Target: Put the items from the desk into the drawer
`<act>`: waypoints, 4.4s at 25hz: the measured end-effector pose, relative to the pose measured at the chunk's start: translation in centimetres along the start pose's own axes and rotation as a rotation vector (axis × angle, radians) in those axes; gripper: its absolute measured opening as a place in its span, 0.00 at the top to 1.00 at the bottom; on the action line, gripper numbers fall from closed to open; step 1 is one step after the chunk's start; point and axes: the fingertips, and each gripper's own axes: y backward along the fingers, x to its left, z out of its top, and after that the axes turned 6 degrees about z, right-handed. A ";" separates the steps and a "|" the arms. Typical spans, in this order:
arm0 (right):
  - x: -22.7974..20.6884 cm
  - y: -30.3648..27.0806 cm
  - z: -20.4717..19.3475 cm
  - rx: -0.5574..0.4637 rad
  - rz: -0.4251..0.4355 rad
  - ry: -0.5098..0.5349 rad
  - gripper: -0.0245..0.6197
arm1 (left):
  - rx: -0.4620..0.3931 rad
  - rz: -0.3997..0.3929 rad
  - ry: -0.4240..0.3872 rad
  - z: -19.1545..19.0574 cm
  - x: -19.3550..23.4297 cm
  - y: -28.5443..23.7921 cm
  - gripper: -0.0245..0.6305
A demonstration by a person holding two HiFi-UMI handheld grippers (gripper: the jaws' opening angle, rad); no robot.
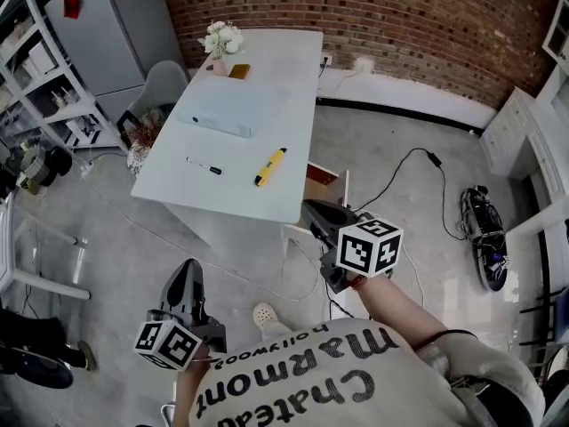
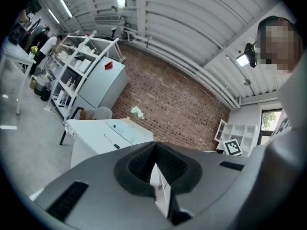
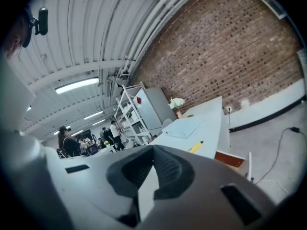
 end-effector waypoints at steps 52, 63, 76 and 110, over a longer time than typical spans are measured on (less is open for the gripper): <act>-22.7 -24.7 -7.5 0.502 -0.742 -0.077 0.64 | 0.132 0.092 0.073 5.7 17.7 -19.7 0.96; -22.2 -22.9 -7.7 0.457 -0.705 -0.123 0.76 | 0.143 0.080 0.092 4.8 17.5 -18.4 0.96; -18.3 -17.3 -10.6 0.398 -0.671 -0.304 0.77 | 0.179 -0.013 0.072 3.8 15.1 -15.8 0.96; -17.4 0.7 -8.4 0.149 -0.776 -0.367 0.77 | 0.189 -0.189 0.086 -1.0 6.4 -13.4 0.96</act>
